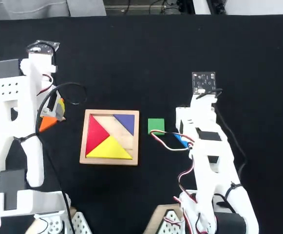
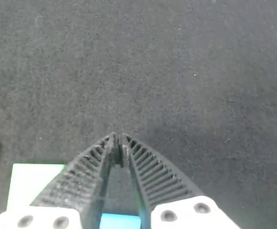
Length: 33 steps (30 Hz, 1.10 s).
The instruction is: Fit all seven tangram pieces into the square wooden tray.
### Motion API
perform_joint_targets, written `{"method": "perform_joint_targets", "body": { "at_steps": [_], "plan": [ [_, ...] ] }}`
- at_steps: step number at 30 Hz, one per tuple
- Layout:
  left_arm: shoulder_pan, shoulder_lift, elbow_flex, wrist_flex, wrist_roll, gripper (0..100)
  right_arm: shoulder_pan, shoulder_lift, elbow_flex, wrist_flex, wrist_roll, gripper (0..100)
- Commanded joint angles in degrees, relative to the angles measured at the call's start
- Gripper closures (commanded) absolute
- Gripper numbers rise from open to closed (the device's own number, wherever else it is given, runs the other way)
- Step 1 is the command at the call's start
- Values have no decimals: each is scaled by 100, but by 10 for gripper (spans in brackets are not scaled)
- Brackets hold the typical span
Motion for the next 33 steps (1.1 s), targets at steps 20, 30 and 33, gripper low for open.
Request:
{"method": "perform_joint_targets", "body": {
  "at_steps": [20,30,33],
  "plan": [
    [-734,141,382,-1160,-475,805,-70,-207,-40,-105,299,987],
    [-2431,765,514,-1160,-422,786,-176,-207,-48,-105,299,987],
    [-2316,888,505,-1231,-501,748,-273,-180,-22,-105,308,987]
  ]
}}
